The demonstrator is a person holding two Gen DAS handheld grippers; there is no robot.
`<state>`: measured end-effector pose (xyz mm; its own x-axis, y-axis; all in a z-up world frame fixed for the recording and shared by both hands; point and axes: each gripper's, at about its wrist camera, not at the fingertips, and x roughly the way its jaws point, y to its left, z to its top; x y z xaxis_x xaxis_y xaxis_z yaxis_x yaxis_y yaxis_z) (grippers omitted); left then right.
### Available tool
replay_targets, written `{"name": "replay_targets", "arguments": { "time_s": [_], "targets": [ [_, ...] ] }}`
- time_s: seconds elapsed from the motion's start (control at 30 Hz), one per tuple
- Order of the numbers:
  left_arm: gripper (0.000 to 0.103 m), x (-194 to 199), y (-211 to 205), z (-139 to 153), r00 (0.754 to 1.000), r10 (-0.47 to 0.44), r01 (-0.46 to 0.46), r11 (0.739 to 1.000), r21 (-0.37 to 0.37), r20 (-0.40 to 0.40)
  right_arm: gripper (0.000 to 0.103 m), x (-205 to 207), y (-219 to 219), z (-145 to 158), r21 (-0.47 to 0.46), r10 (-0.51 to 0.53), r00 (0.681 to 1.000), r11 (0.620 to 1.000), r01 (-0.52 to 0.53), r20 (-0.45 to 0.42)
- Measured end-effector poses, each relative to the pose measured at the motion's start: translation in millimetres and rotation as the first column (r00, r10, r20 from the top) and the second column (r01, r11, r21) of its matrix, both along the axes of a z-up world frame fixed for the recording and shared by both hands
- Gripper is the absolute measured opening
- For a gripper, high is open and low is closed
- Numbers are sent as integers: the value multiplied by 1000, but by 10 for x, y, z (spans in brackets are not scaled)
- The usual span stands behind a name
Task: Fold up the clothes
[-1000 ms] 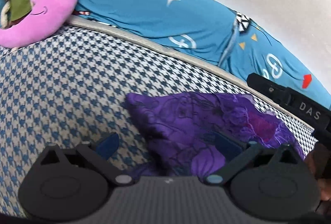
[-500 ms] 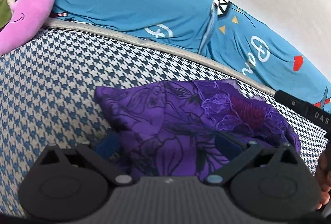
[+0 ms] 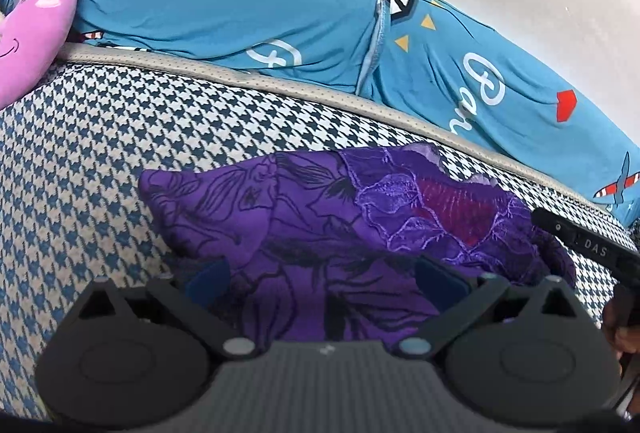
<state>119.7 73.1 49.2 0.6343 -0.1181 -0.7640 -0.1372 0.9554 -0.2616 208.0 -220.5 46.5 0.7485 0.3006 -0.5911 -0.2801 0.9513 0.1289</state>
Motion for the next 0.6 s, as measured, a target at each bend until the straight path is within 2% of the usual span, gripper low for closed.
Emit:
{"name": "replay_targets", "arguments": {
  "time_s": [0.03,0.1,0.17,0.3,0.6],
  "targets": [
    [103,13,-17,-5,1000,-3,3,1000,2,-3,51,31,-23,-10,-1,-4,1000,1000,4,0],
    [103,42,-41,-19,1000,-8,8,1000,1,-11,61,99,-60,-39,-9,-3,1000,1000,3,4],
    [103,70,-61,-34,1000,-12,12,1000,-1,-19,68,186,-88,-85,-16,-11,1000,1000,11,-4],
    [103,122,-87,-77,999,-18,18,1000,-3,-39,68,390,-135,-207,-17,-22,999,1000,21,-40],
    [103,208,-165,-166,996,-37,38,999,19,-82,71,662,-38,-426,-16,40,995,999,-41,-86]
  ]
}}
